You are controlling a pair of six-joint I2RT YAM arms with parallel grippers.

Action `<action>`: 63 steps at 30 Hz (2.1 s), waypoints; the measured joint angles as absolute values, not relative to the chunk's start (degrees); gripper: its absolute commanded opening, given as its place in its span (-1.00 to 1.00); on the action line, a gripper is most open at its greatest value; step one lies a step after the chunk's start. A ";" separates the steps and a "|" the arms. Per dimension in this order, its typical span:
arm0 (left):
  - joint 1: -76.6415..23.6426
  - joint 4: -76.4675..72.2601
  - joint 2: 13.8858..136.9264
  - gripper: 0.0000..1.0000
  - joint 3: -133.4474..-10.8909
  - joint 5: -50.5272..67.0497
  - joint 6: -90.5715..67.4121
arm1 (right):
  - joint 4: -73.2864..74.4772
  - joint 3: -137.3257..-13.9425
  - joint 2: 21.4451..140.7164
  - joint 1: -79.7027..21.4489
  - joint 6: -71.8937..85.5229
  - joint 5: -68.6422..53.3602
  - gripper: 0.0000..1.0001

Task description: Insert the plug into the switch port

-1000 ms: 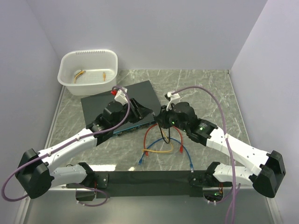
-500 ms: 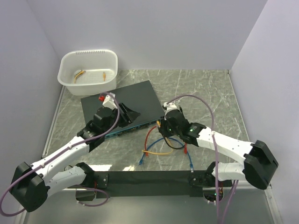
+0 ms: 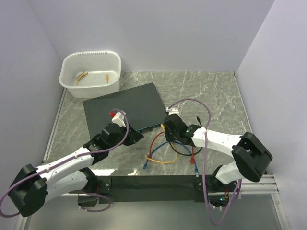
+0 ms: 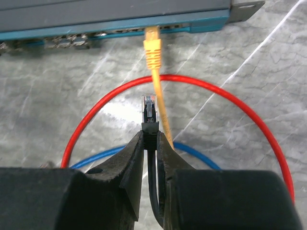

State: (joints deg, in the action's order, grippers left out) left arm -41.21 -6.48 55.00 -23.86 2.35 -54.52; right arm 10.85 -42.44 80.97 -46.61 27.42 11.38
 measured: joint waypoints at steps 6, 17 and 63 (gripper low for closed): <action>-44.42 -9.80 57.04 -0.85 -21.71 3.11 -54.08 | 9.80 -43.97 83.26 -44.99 27.11 11.62 -1.00; -45.25 -12.97 62.11 -0.99 -20.71 3.36 -52.90 | 6.83 -46.81 84.38 -44.34 25.82 8.23 -1.00; -43.97 7.53 48.97 -0.99 -22.44 -23.09 -41.21 | 5.69 -52.31 94.59 -44.64 28.93 8.38 -1.00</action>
State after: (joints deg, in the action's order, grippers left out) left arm -43.97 7.53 48.97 -22.44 -23.09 -41.21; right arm 5.69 -52.31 94.59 -44.64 28.93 8.38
